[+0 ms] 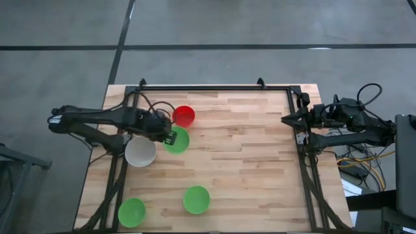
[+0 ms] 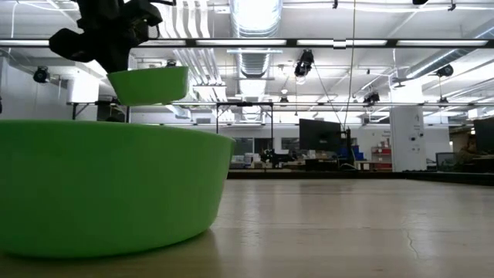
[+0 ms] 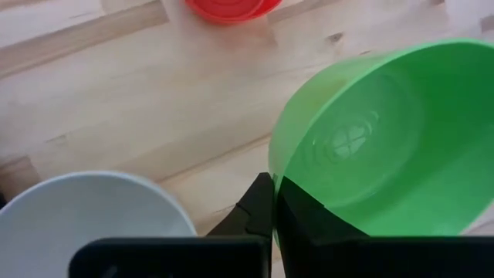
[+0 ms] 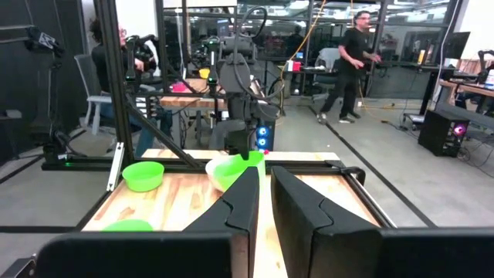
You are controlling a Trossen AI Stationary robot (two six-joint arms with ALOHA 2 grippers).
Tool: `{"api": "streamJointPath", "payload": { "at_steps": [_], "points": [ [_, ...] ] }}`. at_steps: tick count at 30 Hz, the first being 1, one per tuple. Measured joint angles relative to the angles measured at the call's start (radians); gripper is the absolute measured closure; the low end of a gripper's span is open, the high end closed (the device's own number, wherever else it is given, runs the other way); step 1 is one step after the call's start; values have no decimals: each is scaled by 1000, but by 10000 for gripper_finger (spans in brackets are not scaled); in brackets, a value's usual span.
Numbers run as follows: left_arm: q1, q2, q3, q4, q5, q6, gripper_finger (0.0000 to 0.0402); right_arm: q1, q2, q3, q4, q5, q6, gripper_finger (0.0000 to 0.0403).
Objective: Nest bowls inside each other
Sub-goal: Stack the top green bowl on top of the white bowl
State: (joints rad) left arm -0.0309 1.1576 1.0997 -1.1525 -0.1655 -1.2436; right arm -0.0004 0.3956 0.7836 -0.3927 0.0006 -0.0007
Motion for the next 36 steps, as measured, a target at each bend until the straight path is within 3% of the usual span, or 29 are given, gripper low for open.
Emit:
{"api": "streamJointPath", "payload": {
  "at_steps": [10, 25, 36],
  "points": [
    [-34, -99, -70, -50, 8, -90, 394, 0, 0, 0, 0, 0, 0, 369],
    [-40, -200, -93, -185, 16, -108, 398, 0, 0, 0, 0, 0, 0, 369],
    [-71, -303, -170, -187, 18, -168, 395, 0, 0, 0, 0, 0, 0, 369]
  ]
}}
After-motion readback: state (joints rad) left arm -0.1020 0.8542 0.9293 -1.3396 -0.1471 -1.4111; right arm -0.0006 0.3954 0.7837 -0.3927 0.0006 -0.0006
